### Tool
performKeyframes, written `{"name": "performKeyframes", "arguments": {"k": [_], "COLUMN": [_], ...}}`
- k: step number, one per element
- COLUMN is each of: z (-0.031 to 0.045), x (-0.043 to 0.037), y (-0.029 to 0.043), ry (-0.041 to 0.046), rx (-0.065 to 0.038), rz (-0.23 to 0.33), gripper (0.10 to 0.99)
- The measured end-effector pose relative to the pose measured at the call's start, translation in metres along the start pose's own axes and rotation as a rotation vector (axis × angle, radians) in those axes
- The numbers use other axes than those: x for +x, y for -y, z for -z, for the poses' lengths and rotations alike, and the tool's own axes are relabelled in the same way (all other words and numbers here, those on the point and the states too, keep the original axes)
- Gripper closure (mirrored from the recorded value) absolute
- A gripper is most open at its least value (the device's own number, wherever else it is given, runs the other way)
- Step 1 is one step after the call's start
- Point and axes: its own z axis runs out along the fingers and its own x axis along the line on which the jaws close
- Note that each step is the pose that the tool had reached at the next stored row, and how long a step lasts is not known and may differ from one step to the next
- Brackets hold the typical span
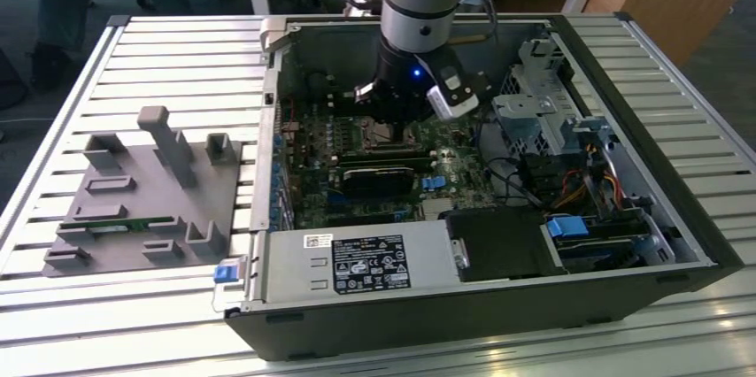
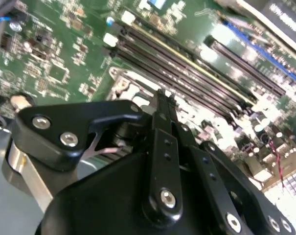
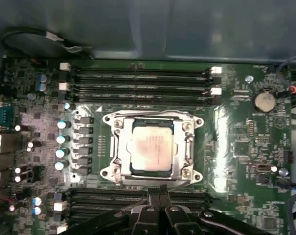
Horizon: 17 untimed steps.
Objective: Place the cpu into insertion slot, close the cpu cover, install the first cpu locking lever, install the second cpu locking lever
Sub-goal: 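Install the second cpu locking lever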
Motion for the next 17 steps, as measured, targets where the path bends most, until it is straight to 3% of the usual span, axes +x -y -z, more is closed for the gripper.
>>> {"name": "performKeyframes", "arguments": {"k": [10, 14, 17], "z": [-0.0014, -0.0031, -0.0037], "x": [0.0137, 0.0144, 0.0196], "y": [0.0013, 0.0066, 0.0097], "ry": [-0.0001, -0.0003, -0.0002], "rx": [-0.005, -0.018, -0.03], "rz": [0.0, 0.0, 0.0], "gripper": [0.98, 0.98, 0.98]}}
